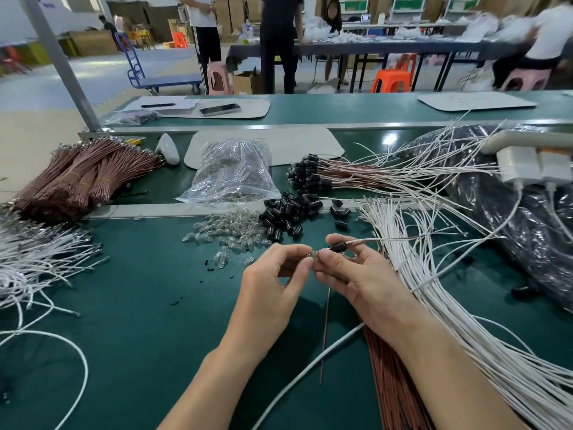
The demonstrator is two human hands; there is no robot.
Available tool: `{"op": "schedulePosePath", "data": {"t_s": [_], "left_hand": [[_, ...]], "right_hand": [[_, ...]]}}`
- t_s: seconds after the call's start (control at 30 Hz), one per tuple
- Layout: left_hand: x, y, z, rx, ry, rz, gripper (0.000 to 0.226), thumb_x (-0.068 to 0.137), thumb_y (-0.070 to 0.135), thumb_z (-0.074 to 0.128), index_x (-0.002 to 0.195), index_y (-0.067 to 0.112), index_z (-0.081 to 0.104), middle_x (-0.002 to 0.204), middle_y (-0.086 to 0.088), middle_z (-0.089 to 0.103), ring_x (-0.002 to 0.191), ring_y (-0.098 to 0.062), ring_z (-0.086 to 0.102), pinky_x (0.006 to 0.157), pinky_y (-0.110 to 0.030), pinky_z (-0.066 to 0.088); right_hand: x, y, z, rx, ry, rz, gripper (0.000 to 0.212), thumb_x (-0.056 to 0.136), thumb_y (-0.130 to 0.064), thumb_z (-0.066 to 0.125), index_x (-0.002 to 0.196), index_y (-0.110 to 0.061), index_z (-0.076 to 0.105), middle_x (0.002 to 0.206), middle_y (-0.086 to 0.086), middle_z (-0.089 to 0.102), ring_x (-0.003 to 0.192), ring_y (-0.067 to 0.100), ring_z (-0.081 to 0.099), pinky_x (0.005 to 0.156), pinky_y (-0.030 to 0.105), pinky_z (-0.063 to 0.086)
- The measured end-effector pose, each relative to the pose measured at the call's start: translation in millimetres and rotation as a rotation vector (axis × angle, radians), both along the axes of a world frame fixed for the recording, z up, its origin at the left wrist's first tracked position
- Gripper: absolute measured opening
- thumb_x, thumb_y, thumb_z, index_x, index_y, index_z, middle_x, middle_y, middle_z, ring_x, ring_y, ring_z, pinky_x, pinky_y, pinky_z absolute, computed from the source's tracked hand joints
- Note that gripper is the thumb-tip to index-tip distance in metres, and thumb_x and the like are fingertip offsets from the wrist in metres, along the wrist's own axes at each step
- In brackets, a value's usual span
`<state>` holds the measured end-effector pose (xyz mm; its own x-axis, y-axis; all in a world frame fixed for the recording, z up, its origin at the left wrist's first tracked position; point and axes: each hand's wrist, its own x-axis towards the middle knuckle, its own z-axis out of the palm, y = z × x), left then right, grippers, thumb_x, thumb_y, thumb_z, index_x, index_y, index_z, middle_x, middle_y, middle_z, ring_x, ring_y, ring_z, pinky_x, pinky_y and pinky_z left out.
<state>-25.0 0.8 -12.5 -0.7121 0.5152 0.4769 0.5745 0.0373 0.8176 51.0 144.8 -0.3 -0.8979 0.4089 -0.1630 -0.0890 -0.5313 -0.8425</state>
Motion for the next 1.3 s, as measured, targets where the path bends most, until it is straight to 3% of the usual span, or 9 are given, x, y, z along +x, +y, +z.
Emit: {"op": "schedulePosePath", "data": {"t_s": [0.33,0.5,0.63,1.3], "left_hand": [[1.0,-0.2,0.8,-0.025,0.031,0.013,0.034,0.095,0.014,0.069,0.102,0.047,0.062,0.098,0.020,0.069,0.092,-0.001,0.068,0.079,-0.008,0.048],[-0.8,-1.2,-3.1,-0.042,0.022,0.012,0.020,0.095,0.014,0.070,0.105,0.031,0.069,0.095,0.017,0.071,0.091,-0.002,0.069,0.079,-0.011,0.050],[-1.9,-1.2,-3.6,-0.043,0.027,0.015,0.019,0.095,0.014,0.070,0.106,0.029,0.069,0.095,0.018,0.070,0.091,-0.004,0.069,0.080,-0.013,0.051],[-1.6,-1.2,-8.6,-0.003,0.005,0.011,0.021,0.092,0.012,0.072,0.107,0.027,0.073,0.091,0.017,0.072,0.084,-0.002,0.069,0.075,-0.010,0.049]], "right_hand": [[-1.8,-2.2,0.5,-0.020,0.006,-0.061,0.053,0.071,-0.007,0.076,0.122,-0.008,0.061,0.085,0.014,0.075,0.078,0.022,0.074,0.068,0.024,0.059],[-2.3,-3.3,0.9,0.003,-0.001,-0.066,0.055,0.071,-0.008,0.077,0.123,-0.009,0.061,0.086,0.014,0.075,0.078,0.022,0.075,0.069,0.024,0.059],[-1.5,-3.3,2.2,0.012,-0.010,-0.061,0.058,0.070,-0.008,0.077,0.125,-0.009,0.060,0.087,0.014,0.075,0.078,0.022,0.074,0.070,0.024,0.059],[-1.1,-8.4,0.7,0.074,-0.010,-0.054,0.051,0.067,-0.015,0.081,0.116,-0.010,0.065,0.085,0.010,0.076,0.076,0.018,0.075,0.069,0.023,0.059]]}}
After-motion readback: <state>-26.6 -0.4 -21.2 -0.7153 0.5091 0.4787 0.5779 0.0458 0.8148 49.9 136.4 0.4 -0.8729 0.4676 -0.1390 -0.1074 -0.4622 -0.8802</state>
